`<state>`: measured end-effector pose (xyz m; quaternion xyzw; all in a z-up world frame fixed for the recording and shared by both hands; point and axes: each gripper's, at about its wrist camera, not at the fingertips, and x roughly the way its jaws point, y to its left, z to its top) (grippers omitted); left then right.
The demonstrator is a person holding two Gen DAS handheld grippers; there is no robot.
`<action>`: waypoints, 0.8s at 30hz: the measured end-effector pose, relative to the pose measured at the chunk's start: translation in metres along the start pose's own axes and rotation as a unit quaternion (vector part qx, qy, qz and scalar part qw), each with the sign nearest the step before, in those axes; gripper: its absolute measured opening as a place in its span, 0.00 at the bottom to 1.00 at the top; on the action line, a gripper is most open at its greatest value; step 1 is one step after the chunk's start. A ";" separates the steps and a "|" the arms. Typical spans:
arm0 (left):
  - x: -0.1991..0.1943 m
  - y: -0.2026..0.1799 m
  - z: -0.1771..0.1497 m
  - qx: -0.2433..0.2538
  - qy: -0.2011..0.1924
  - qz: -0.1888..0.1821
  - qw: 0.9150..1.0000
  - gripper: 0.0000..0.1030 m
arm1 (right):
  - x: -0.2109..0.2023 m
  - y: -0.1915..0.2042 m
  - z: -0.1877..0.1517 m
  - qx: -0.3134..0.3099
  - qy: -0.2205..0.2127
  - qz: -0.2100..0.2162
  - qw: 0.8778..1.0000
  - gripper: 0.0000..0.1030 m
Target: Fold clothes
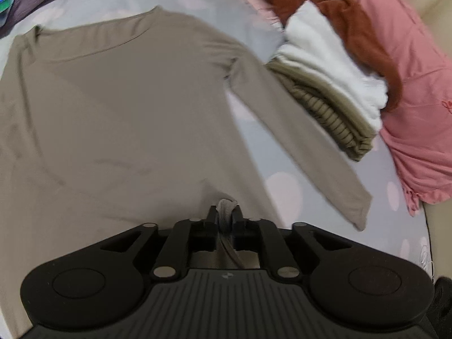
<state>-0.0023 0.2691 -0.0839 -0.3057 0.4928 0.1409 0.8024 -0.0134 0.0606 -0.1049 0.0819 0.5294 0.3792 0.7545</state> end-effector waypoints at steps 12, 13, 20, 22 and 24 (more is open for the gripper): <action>-0.091 0.130 -0.022 -0.030 -0.084 0.041 0.995 0.21 | -0.021 -0.004 -0.009 -0.006 -0.033 -0.154 0.987 0.15; -0.093 0.145 -0.016 -0.039 -0.096 0.060 0.993 0.21 | -0.022 0.005 -0.010 -0.034 -0.043 -0.149 0.987 0.19; -0.090 0.199 -0.001 -0.103 -0.114 0.091 0.984 0.21 | 0.036 0.067 -0.017 -0.305 -0.023 -0.179 0.935 0.49; -0.093 0.200 -0.001 -0.105 -0.121 0.080 0.984 0.21 | 0.054 0.074 -0.016 -0.343 0.007 -0.172 0.923 0.39; -0.094 0.202 0.001 -0.094 -0.128 0.078 0.984 0.21 | 0.058 0.068 -0.008 -0.324 0.021 -0.177 0.929 0.33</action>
